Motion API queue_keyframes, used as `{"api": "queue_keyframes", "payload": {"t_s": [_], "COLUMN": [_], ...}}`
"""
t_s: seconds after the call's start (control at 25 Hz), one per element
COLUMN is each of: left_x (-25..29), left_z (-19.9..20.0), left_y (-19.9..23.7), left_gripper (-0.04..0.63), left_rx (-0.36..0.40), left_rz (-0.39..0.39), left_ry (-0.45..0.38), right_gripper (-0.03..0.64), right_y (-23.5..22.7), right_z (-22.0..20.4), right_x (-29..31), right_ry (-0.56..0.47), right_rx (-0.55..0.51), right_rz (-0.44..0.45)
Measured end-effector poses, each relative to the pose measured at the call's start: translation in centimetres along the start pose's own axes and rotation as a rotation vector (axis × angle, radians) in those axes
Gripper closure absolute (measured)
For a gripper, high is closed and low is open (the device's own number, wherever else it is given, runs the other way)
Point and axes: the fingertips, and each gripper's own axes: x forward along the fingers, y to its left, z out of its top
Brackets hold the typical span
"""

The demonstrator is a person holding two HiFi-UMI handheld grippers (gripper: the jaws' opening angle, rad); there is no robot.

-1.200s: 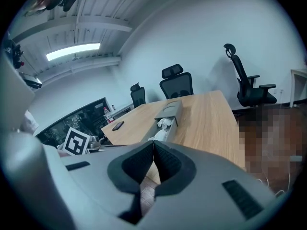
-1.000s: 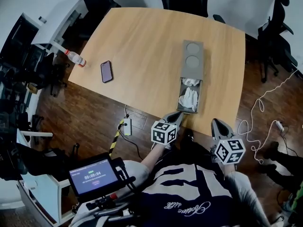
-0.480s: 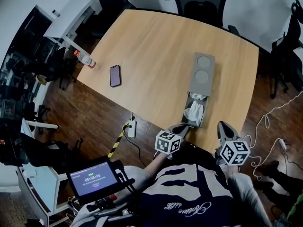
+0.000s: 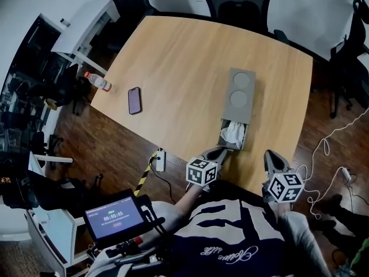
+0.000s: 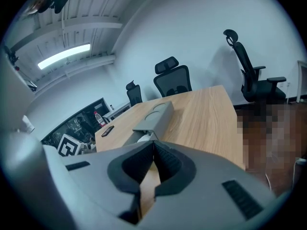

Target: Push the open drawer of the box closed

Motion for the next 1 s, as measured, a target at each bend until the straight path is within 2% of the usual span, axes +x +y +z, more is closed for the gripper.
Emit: {"api": "queue_keyframes", "payload": {"t_s": [0.36, 0.76, 1.0], "left_x": [4.2, 7.1, 7.3], "left_z": [4.0, 7.6, 7.9], "left_y": [1.7, 3.2, 3.2], "left_gripper": [0.594, 0.594, 0.594], "left_rx": [-0.012, 0.015, 0.026], "left_rz": [0.039, 0.083, 0.083], "left_ry": [-0.057, -0.098, -0.104], "right_gripper": [0.618, 0.618, 0.618], "right_y": [-4.3, -6.1, -6.5], "right_z": [-0.1, -0.2, 0.0], "right_x": [-1.1, -1.9, -1.8], "right_ry": [-0.006, 0.000, 0.000], "right_rx": [0.054, 0.072, 0.077], "right_rz": [-0.057, -0.081, -0.084]}}
